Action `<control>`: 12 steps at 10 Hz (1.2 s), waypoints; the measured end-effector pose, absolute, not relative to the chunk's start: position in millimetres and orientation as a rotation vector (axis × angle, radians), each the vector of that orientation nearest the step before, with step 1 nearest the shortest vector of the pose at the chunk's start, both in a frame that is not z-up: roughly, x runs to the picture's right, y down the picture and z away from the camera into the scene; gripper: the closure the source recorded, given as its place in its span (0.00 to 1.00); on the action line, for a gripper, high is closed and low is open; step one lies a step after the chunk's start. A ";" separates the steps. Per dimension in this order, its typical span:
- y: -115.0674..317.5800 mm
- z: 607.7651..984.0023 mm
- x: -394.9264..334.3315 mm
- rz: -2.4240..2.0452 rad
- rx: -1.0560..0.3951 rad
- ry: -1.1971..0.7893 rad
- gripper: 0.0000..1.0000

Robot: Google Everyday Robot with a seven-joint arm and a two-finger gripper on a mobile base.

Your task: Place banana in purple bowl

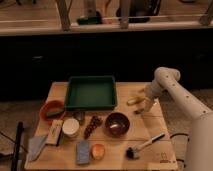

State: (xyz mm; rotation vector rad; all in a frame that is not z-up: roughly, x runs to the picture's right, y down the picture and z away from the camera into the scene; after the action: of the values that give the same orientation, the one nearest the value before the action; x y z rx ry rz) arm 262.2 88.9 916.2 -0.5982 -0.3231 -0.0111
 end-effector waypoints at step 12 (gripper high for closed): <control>70.7 949.5 225.5 -0.168 -0.545 -0.371 0.60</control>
State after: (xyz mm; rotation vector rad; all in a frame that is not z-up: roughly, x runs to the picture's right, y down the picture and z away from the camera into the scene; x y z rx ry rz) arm 225.5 70.7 949.5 -0.5449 -0.3714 -0.1681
